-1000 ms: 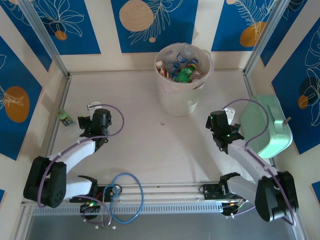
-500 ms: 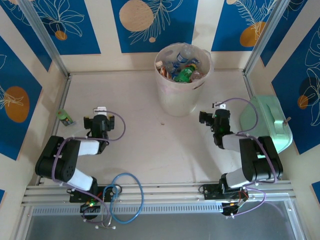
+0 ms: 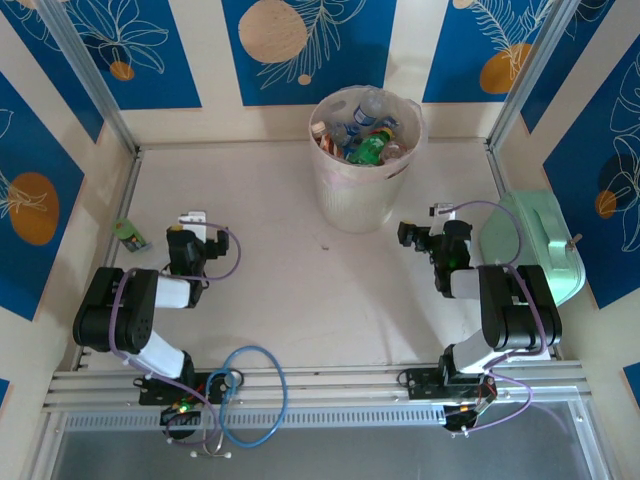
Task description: Put the plastic bottles in the bin
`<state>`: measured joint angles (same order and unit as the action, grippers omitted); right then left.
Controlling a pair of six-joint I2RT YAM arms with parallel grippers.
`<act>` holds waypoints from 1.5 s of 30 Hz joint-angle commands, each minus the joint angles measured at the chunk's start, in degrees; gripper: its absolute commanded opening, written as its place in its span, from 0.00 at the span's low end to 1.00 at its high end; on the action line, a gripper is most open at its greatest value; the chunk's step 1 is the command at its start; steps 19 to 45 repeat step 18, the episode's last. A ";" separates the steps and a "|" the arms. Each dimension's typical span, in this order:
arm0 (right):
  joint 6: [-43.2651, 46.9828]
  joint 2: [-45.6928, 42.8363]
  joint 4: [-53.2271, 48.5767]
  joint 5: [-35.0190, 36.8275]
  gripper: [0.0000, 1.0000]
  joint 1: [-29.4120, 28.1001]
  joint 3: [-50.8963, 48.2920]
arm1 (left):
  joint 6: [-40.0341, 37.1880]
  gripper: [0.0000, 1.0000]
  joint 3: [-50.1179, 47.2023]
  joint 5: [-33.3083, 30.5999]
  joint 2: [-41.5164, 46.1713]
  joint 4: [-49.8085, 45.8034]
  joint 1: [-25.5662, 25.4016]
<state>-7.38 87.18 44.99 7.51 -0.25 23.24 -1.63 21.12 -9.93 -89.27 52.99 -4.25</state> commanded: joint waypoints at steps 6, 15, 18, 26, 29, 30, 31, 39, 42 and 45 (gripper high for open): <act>0.96 0.01 1.62 0.49 0.99 -0.20 0.37 | -2.07 1.00 0.20 6.42 -0.39 1.25 -0.49; 0.65 0.23 0.53 -1.00 0.99 0.35 1.08 | -1.93 1.00 0.58 6.90 -0.46 0.46 -0.42; 1.10 -0.04 1.84 -0.05 0.99 -0.27 0.30 | -1.89 1.00 0.51 7.03 -0.38 0.58 -0.41; 1.10 -0.04 1.84 -0.05 0.99 -0.27 0.30 | -1.89 1.00 0.51 7.03 -0.38 0.58 -0.41; 1.10 -0.04 1.84 -0.05 0.99 -0.27 0.30 | -1.89 1.00 0.51 7.03 -0.38 0.58 -0.41; 1.10 -0.04 1.84 -0.05 0.99 -0.27 0.30 | -1.89 1.00 0.51 7.03 -0.38 0.58 -0.41; 1.10 -0.04 1.84 -0.05 0.99 -0.27 0.30 | -1.89 1.00 0.51 7.03 -0.38 0.58 -0.41; 1.10 -0.04 1.84 -0.05 0.99 -0.27 0.30 | -1.89 1.00 0.51 7.03 -0.38 0.58 -0.41; 1.10 -0.04 1.84 -0.05 0.99 -0.27 0.30 | -1.89 1.00 0.51 7.03 -0.38 0.58 -0.41; 1.10 -0.04 1.84 -0.05 0.99 -0.27 0.30 | -1.89 1.00 0.51 7.03 -0.38 0.58 -0.41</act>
